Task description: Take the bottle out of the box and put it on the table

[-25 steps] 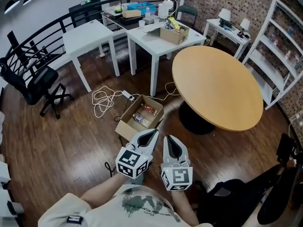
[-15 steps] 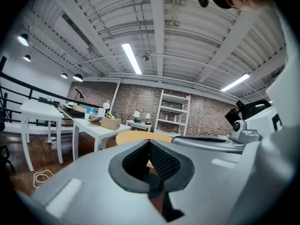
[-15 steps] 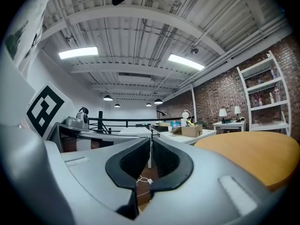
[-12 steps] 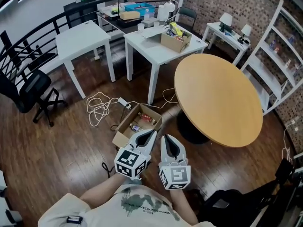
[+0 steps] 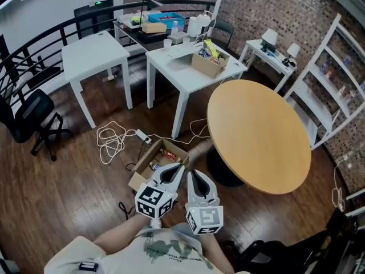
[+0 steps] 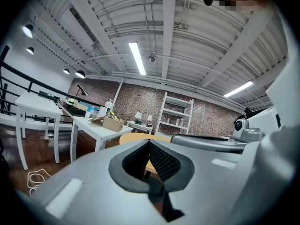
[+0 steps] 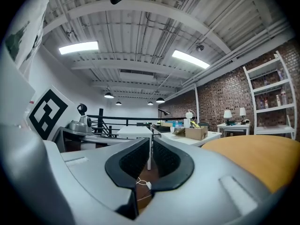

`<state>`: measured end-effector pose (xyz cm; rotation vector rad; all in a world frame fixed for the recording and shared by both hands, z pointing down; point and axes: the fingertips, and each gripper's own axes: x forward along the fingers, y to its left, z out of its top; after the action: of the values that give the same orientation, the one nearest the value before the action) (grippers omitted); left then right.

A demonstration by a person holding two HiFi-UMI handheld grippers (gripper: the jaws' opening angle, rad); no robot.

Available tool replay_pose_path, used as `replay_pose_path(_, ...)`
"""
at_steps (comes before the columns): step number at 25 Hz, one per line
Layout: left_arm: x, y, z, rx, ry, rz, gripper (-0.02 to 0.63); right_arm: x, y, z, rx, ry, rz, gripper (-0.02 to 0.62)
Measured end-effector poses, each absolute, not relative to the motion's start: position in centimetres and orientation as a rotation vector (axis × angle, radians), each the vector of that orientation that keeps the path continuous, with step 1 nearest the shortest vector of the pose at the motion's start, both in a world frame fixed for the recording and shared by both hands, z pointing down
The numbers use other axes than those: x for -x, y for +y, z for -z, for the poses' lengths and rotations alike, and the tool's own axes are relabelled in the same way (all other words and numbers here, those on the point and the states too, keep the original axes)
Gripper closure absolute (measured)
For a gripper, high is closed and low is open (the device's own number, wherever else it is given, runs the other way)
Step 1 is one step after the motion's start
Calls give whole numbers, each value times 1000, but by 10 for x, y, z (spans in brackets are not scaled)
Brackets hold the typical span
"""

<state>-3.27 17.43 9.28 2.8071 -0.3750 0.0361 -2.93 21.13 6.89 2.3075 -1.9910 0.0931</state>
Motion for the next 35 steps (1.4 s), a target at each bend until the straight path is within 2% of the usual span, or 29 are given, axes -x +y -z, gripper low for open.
replay_pose_path(12,13,130,-113,-2763,-471,-57,606,-2,164,-85,-2239,-2065,-141,572)
replay_pose_path(23,-15,42,-141,-2678,-672,-32,606,-50,79,-115,-2035,-2184,-223,568)
replay_pose_path(35,-42,-31,-208,-2565,-866,-131,606,-80,-9,-193,-1730,-2343,-356,561)
